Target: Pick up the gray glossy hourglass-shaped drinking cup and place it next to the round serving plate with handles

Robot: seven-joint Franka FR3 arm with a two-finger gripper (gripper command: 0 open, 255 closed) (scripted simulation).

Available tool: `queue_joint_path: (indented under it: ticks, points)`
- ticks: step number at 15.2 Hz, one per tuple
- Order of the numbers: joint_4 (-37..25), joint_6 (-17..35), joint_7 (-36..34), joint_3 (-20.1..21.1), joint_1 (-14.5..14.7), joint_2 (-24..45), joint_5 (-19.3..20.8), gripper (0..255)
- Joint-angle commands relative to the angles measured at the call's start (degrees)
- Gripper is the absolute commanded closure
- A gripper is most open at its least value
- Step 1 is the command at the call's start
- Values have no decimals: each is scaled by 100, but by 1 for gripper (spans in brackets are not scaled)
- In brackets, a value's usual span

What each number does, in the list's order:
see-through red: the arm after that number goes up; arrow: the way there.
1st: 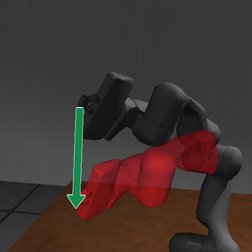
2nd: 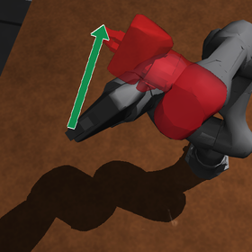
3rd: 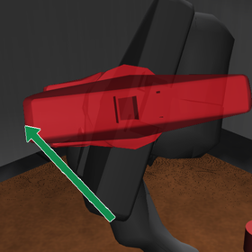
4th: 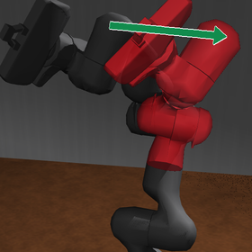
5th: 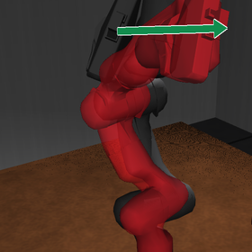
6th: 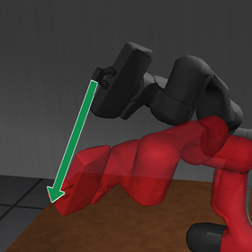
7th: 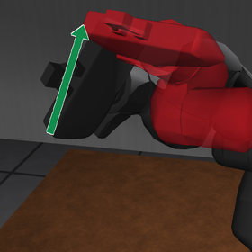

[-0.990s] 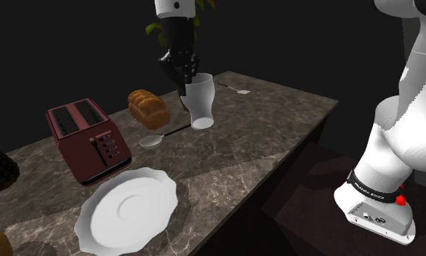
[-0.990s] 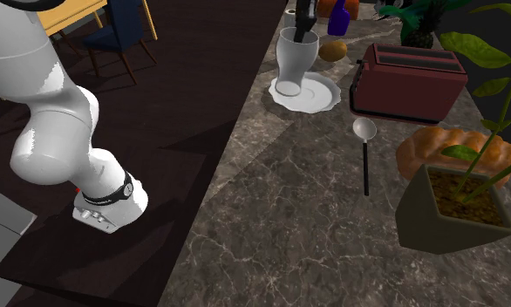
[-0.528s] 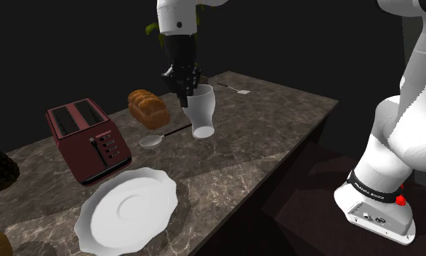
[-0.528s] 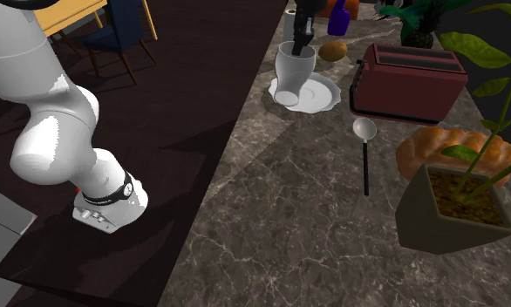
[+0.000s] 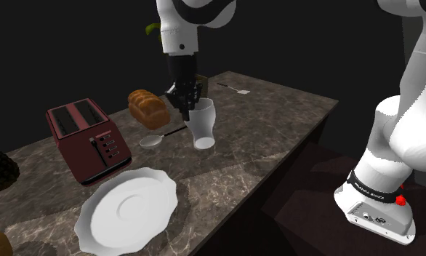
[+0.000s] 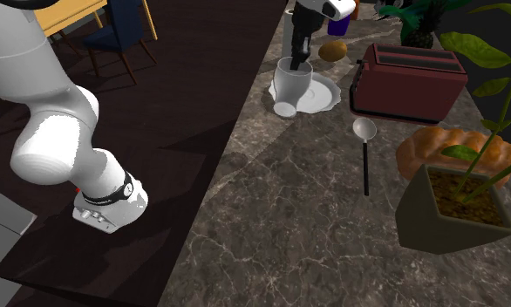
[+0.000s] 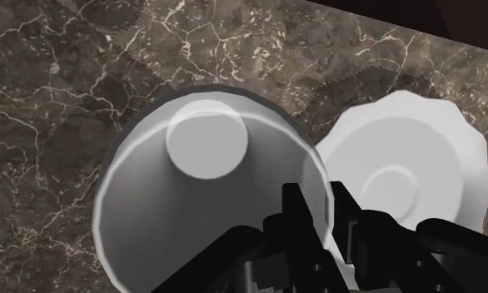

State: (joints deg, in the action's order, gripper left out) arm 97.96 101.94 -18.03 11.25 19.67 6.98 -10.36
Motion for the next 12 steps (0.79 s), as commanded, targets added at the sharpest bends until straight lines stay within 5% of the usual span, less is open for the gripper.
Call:
queue_joint_path:
  ticks: [1, 12]
  points:
    - [136, 139, 30, -2, -2, 1, -5, 255]
    - [791, 935, 154, 4, 15, 152, -20, 255]
